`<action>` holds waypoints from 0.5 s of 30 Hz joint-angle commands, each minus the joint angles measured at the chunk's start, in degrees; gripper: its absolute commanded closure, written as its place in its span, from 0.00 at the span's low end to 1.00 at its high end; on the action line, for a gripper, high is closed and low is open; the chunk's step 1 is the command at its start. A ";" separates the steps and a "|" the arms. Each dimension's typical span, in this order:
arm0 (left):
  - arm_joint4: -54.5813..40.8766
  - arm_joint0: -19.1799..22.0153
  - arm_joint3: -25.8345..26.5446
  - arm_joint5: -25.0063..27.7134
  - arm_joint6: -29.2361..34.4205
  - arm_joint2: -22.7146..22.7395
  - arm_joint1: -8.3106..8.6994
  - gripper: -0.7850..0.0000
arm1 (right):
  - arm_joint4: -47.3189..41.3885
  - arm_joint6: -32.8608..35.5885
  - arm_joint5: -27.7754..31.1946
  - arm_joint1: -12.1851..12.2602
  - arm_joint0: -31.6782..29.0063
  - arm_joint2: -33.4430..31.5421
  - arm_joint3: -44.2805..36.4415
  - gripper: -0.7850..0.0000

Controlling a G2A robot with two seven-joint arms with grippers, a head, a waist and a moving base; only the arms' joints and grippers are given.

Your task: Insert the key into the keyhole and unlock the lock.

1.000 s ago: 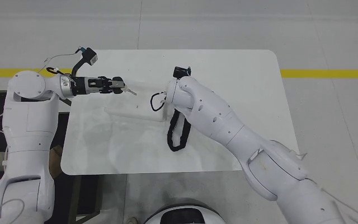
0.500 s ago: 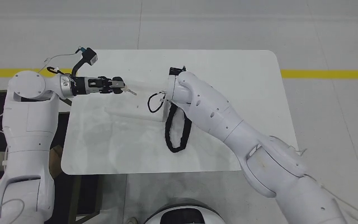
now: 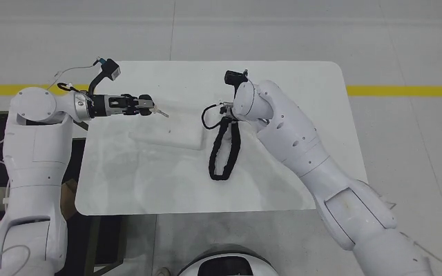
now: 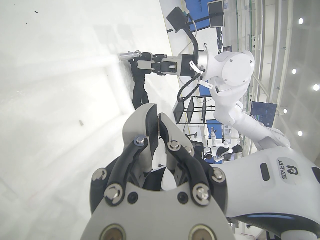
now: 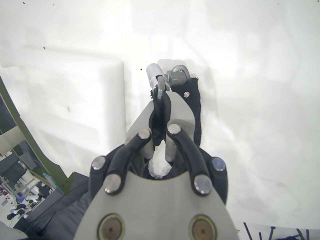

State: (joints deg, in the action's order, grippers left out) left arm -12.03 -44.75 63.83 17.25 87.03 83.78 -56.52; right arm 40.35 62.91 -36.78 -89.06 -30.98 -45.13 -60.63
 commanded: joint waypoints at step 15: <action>0.00 0.00 0.00 0.00 0.00 0.00 0.00 1.00 | 10.90 -25.00 6.60 2.98 -18.73 -11.84 -18.48 1.00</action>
State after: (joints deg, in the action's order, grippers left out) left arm -12.03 -44.75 63.83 17.25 87.03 83.78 -56.52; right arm 53.24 40.00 -32.26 -86.31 -48.15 -55.38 -77.63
